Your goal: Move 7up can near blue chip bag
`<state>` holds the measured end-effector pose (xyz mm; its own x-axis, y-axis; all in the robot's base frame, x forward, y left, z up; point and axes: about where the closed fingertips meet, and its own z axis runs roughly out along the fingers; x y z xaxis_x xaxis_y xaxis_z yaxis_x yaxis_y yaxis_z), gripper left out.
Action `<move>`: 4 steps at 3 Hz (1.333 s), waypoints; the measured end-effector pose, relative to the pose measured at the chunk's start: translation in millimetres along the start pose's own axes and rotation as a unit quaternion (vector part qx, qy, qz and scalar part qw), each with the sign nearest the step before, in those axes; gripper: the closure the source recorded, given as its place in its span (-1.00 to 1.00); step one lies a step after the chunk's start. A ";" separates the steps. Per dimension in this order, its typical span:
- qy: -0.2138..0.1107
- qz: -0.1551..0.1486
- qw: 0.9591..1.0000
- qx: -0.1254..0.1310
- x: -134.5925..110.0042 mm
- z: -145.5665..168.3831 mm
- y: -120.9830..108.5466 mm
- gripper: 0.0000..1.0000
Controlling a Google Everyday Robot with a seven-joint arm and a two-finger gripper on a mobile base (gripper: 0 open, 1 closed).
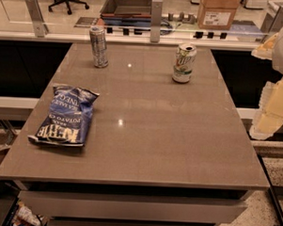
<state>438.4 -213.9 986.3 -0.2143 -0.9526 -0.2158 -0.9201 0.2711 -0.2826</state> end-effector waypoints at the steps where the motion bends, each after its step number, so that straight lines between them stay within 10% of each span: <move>1: -0.001 0.000 1.000 0.002 -0.5 -0.6 -0.4 -1.00; 3: -0.055 0.040 0.995 0.066 -8.3 2.1 -33.5 -1.00; 4: -0.108 0.067 0.986 0.111 -16.3 6.0 -55.5 -1.00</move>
Offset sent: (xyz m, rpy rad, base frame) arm 0.0343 -0.0058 0.0047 0.1117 -0.1459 -0.0834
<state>494.9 -212.6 999.9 -0.2320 -0.8614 -0.4518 -0.7884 0.4386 -0.4313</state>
